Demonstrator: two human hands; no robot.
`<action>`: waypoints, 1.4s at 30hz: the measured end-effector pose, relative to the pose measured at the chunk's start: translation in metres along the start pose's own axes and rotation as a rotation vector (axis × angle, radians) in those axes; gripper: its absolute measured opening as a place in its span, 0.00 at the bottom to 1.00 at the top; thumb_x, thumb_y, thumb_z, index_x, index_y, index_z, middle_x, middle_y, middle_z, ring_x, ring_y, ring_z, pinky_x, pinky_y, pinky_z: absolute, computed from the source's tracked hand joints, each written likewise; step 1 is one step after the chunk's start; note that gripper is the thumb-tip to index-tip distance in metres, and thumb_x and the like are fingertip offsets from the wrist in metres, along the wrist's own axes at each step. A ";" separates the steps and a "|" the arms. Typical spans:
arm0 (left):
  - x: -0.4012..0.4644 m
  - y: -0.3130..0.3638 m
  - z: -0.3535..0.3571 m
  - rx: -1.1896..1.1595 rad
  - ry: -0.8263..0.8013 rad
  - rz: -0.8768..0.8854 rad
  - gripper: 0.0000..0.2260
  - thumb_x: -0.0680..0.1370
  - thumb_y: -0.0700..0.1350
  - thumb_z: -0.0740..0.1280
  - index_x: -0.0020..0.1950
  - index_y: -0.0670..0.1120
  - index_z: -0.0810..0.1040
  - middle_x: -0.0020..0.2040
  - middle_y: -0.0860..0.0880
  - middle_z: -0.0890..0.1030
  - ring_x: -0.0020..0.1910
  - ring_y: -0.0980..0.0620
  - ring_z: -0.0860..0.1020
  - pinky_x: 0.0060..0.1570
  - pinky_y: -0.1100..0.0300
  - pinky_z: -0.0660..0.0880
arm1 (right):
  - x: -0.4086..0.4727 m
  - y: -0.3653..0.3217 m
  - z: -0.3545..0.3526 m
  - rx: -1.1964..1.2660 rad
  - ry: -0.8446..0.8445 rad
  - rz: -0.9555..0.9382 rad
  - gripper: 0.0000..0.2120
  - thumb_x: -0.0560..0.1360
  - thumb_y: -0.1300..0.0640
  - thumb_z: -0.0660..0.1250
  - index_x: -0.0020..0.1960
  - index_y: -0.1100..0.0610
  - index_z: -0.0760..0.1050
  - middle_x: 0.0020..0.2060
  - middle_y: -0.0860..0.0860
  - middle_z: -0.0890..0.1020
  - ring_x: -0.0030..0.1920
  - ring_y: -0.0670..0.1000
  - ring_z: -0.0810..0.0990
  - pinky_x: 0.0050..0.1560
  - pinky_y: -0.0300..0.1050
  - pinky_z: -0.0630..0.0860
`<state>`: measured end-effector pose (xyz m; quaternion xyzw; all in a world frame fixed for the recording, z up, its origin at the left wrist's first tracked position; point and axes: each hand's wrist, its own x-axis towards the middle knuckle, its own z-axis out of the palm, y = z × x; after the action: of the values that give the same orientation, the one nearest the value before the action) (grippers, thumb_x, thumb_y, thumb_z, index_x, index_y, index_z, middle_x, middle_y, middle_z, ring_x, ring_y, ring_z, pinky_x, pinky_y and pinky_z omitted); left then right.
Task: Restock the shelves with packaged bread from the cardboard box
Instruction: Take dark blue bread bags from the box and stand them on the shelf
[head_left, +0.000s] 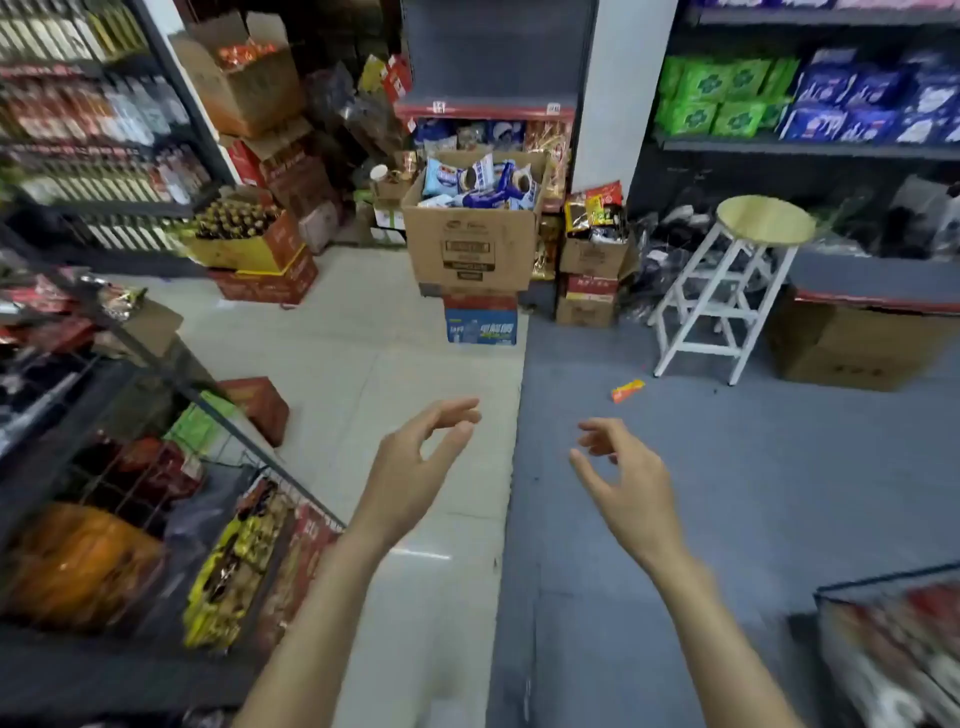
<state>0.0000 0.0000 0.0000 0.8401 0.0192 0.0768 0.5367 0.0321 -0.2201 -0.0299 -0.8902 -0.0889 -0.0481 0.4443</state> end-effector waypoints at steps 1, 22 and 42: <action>-0.008 -0.012 0.006 -0.064 0.014 -0.038 0.10 0.75 0.53 0.64 0.56 0.59 0.77 0.51 0.60 0.82 0.55 0.62 0.78 0.58 0.66 0.70 | -0.004 0.011 0.005 0.011 -0.028 0.023 0.11 0.74 0.56 0.69 0.56 0.54 0.75 0.46 0.46 0.80 0.49 0.48 0.78 0.49 0.34 0.69; 0.199 -0.177 -0.040 0.380 -0.138 -0.304 0.15 0.79 0.49 0.62 0.66 0.54 0.73 0.56 0.61 0.78 0.56 0.63 0.75 0.55 0.62 0.70 | 0.227 0.060 0.135 -0.267 -0.309 0.150 0.19 0.77 0.54 0.64 0.67 0.52 0.71 0.56 0.50 0.78 0.58 0.53 0.74 0.53 0.47 0.71; 0.614 -0.221 -0.074 0.242 -0.098 -0.257 0.14 0.78 0.54 0.60 0.63 0.57 0.73 0.52 0.63 0.80 0.55 0.63 0.75 0.56 0.65 0.69 | 0.643 0.091 0.191 -0.168 -0.317 0.030 0.17 0.77 0.59 0.64 0.66 0.54 0.71 0.55 0.50 0.75 0.53 0.46 0.74 0.54 0.40 0.69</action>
<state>0.6064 0.2306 -0.1025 0.8919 0.1092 -0.0363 0.4373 0.6815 -0.0473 -0.1100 -0.9218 -0.1404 0.0921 0.3495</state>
